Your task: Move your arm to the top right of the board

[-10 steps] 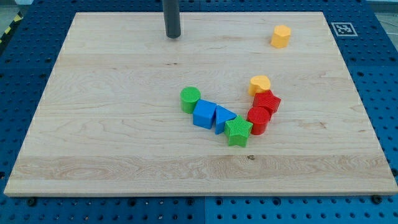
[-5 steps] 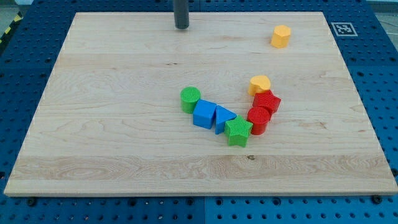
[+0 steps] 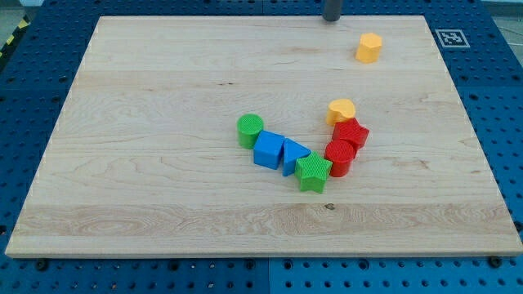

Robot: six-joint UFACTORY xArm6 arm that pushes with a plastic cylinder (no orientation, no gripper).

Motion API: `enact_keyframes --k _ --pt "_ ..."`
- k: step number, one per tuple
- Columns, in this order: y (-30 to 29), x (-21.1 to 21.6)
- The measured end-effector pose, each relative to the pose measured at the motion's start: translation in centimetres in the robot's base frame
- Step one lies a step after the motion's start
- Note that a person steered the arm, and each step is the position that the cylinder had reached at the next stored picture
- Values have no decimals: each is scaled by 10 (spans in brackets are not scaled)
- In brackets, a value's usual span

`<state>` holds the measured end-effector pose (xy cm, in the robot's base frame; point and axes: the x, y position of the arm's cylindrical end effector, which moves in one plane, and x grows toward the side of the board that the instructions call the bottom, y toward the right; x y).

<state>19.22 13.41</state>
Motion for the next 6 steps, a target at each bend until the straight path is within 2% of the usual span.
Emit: enact_keyframes --k 6 --pt "98 3"
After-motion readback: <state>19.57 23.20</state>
